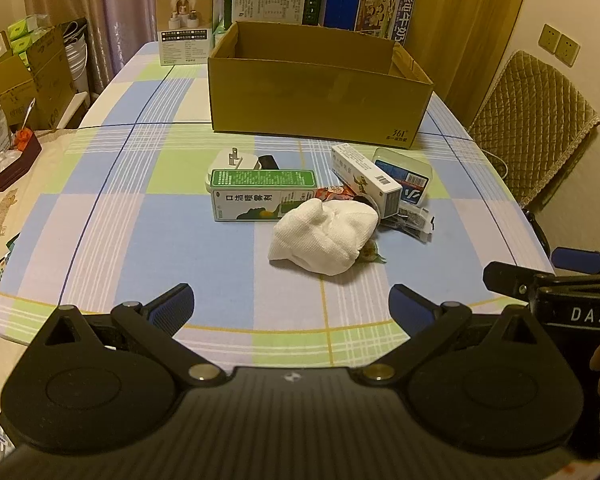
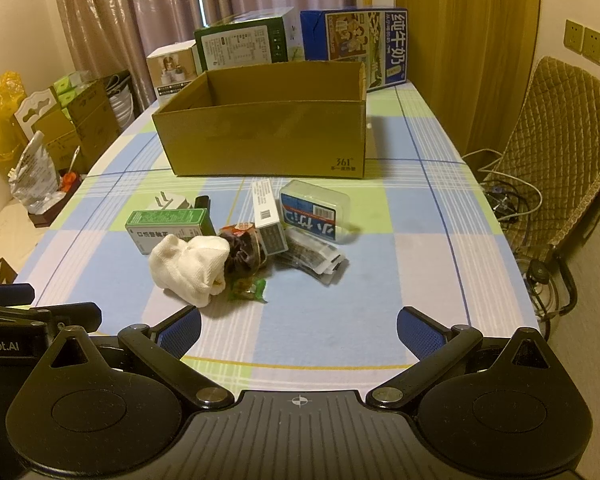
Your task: Organize objects
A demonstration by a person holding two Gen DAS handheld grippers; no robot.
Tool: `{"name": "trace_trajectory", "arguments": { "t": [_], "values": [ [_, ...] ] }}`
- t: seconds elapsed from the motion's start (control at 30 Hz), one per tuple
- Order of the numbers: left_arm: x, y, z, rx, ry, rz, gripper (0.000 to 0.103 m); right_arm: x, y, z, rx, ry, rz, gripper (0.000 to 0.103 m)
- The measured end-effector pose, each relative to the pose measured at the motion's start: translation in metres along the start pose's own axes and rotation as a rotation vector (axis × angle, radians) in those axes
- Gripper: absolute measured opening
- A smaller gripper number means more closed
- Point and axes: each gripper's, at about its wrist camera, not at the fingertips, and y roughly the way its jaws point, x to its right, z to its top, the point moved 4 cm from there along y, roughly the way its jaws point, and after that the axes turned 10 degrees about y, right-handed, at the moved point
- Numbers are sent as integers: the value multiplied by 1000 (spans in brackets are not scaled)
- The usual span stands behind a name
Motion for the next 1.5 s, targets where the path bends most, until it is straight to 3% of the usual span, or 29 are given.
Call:
{"name": "trace_trajectory", "arguments": {
  "t": [1.5],
  "values": [
    [0,9,0,-19,-18,-27,102,7,16,-5,-39,4,-7,101]
  ]
}}
